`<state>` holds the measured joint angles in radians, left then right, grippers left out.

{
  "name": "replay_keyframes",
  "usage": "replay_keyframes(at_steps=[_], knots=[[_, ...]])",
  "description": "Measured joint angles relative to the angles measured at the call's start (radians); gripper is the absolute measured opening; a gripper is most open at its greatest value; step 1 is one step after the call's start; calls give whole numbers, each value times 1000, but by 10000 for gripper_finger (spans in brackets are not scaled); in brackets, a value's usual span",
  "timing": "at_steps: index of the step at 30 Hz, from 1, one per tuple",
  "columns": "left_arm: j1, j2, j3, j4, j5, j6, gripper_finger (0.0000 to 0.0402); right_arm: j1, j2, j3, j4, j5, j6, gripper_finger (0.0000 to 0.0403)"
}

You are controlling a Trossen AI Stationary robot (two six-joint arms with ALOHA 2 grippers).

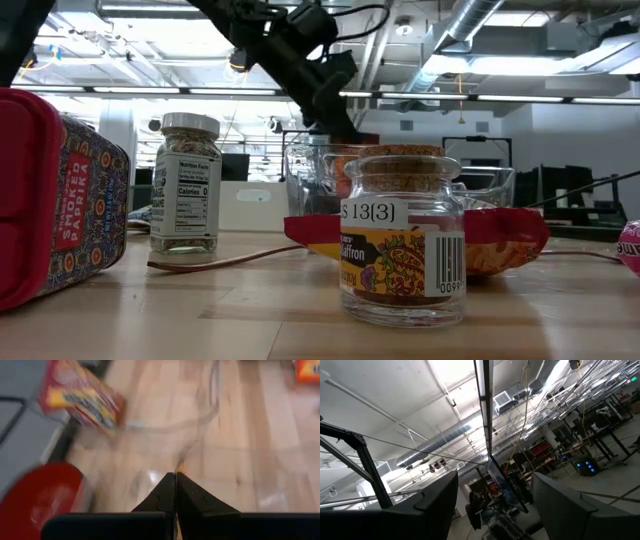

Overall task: Pick & Place Food Item
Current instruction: Put the orange spice pack into the left transparent bin

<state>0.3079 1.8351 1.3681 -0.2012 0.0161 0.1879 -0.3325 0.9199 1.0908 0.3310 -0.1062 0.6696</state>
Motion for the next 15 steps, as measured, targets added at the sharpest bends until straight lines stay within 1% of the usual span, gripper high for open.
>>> replay_keyframes(at_steps=[15], knots=[[80,42,0,-31,37,33,0,0,1,0,-2,-1,-8,244]])
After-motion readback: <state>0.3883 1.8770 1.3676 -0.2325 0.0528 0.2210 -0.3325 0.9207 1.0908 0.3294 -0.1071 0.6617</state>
